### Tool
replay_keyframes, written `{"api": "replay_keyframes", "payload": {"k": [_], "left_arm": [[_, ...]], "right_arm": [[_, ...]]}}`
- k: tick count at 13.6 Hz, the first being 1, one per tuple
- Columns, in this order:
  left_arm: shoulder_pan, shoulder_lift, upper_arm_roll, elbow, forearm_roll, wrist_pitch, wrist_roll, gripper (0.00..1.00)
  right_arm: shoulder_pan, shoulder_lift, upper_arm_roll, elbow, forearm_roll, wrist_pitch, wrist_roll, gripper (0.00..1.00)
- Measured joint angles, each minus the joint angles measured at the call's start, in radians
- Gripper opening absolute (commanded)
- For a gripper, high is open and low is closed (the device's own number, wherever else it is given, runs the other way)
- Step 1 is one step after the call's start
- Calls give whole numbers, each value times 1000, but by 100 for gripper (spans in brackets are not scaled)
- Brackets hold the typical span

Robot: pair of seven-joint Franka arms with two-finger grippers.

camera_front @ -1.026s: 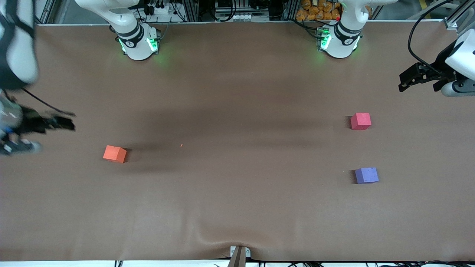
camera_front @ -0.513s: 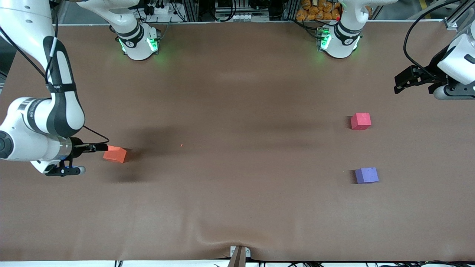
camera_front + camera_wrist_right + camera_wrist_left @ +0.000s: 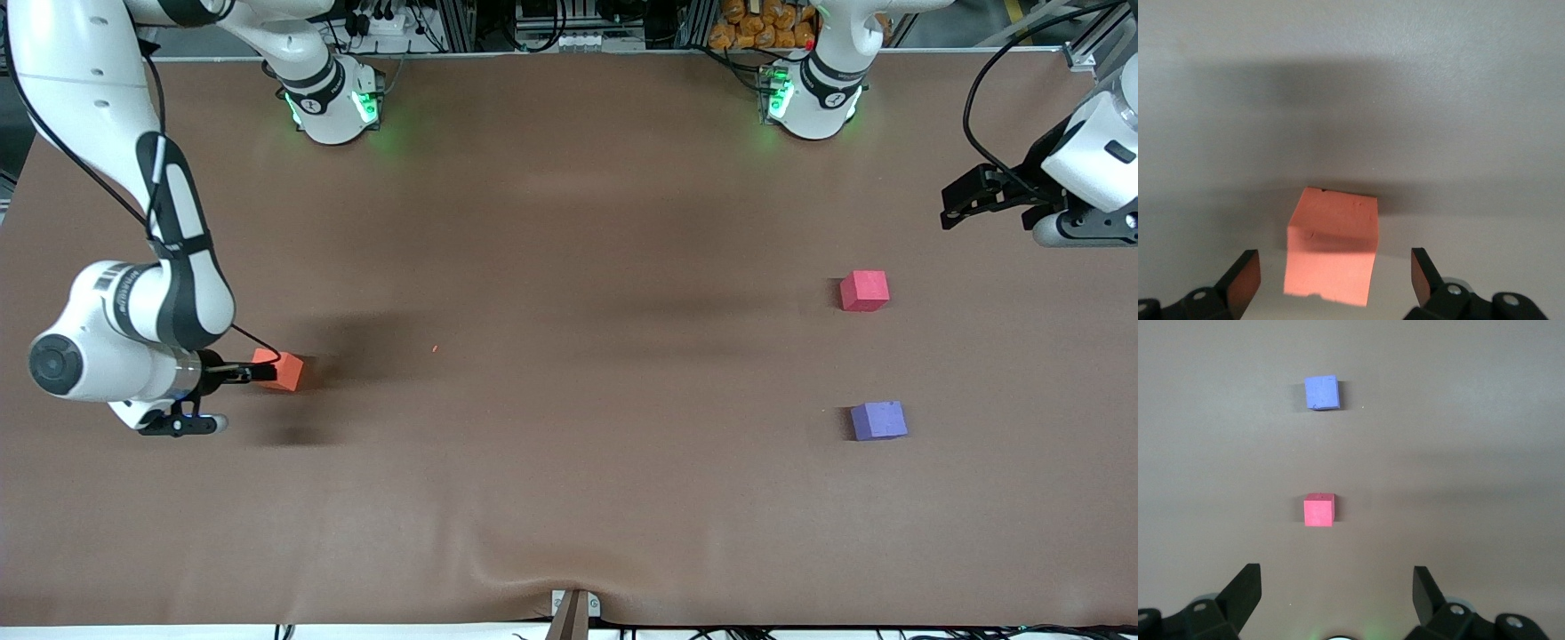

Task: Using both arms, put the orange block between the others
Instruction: 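Close the right gripper on the orange cube and lift it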

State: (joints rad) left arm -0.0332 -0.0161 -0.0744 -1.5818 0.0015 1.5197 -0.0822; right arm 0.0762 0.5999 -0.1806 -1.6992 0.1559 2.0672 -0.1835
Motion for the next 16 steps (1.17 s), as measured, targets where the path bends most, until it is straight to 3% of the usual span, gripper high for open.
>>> {"api": "replay_keyframes", "payload": {"k": [7, 11, 16], "left_arm": [[-6, 5, -4, 2, 0, 3, 0, 100], [-6, 5, -7, 3, 0, 4, 0, 100], [-6, 6, -7, 2, 0, 4, 0, 100]], "right_arm": [[0, 42, 0, 0, 1, 9, 19, 99], [0, 58, 0, -1, 8, 8, 21, 53], [6, 57, 2, 15, 63, 11, 22, 47]]}}
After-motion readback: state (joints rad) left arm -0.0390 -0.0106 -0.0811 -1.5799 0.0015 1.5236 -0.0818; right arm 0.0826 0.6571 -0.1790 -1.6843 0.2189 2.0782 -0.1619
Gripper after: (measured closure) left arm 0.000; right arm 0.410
